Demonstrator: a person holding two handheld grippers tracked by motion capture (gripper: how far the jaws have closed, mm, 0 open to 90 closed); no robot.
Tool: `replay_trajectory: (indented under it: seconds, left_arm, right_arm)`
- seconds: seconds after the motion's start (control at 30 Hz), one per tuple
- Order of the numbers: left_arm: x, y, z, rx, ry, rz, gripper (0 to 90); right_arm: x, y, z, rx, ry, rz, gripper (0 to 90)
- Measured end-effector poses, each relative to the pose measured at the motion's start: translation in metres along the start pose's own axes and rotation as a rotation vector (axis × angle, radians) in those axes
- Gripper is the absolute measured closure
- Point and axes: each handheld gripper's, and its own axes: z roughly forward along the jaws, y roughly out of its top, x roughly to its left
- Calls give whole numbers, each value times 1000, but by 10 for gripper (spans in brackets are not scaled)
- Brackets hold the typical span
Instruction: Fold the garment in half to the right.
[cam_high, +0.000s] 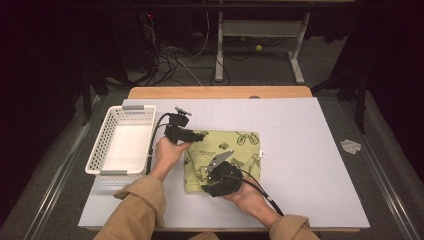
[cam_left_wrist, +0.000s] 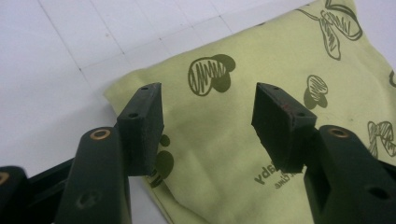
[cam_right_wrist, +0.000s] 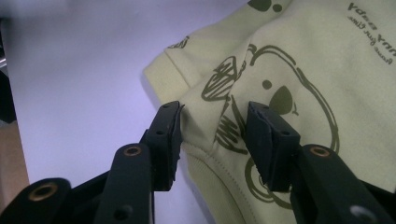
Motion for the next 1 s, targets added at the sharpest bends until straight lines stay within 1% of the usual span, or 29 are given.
replay_trajectory:
  seconds: [0.17, 0.27, 0.33, 0.43, 0.57, 0.63, 0.67, 0.73, 0.8, 0.83, 0.87, 0.9, 0.93, 0.97, 1.0]
  left_arm:
    - [-1, 1, 0, 1, -2, 6, 404]
    - [-1, 1, 0, 3, -1, 3, 404]
    - [0, 0, 0, 5, -1, 1, 404]
    - [2, 0, -1, 13, 3, 0, 404]
    - [6, 0, 1, 14, 13, -17, 404]
    - [8, 0, 2, 17, 18, -26, 404]
    - [10, 1, 3, 15, 24, -32, 404]
    - [11, 1, 4, 5, 19, -47, 404]
    - [13, 1, 6, 12, 25, -56, 404]
    - [12, 1, 6, 16, 40, -54, 404]
    - [11, 1, 5, 9, 47, -47, 404]
    - [9, 1, 4, 4, 44, -46, 404]
    - [8, 1, 3, 4, 42, -41, 404]
    - [7, 1, 2, 0, 37, -38, 405]
    - [6, 1, 1, -3, 31, -39, 404]
  right_arm:
    - [0, 7, 0, -16, -3, -5, 544]
    - [-3, 10, 7, 9, 5, 10, 520]
    - [-3, 9, 10, 11, 3, 15, 517]
    - [1, 7, 10, 30, -15, -1, 512]
    - [1, 5, 10, 41, -26, -7, 514]
    - [3, 6, 12, 45, -38, -22, 517]
    - [3, 6, 13, 45, -43, -20, 523]
    - [3, 8, 13, 51, -51, -18, 539]
    - [4, 7, 15, 43, -65, -32, 559]
    - [4, 7, 15, 42, -67, -31, 579]
    - [3, 8, 15, 46, -60, -19, 613]
    - [2, 9, 14, 44, -57, -8, 692]
    - [-1, 10, 15, 42, -51, -5, 719]
    - [-1, 10, 15, 42, -40, 14, 728]
    - [-1, 10, 15, 42, -41, 12, 735]
